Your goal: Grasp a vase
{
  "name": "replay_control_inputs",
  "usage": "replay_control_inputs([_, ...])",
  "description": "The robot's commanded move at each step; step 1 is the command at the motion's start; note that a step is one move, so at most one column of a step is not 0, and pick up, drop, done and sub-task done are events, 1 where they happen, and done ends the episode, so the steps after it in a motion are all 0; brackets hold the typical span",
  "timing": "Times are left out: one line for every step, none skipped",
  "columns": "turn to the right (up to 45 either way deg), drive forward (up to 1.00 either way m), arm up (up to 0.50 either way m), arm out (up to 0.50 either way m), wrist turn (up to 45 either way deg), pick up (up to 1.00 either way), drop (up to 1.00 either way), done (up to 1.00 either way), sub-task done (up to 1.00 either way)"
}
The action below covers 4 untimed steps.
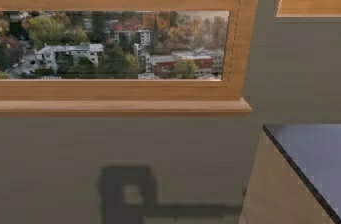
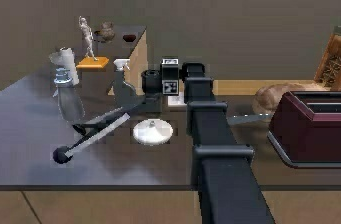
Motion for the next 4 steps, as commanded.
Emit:
replay_control_inputs([0.0, 0.00, 0.00, 0.00, 45.0, 0.00, 0.00, 0.00, 0.00])
replay_control_inputs([0.0, 0.00, 0.00, 0.00, 36.0, 0.00, 0.00, 0.00, 0.00])
replay_control_inputs([0.0, 0.00, -0.14, 0.00, 0.0, 0.00, 0.00, 0.00, 0.00])
replay_control_inputs([0.0, 0.00, 0.00, 0.00, 0.0, 1.00, 0.00, 0.00, 0.00])
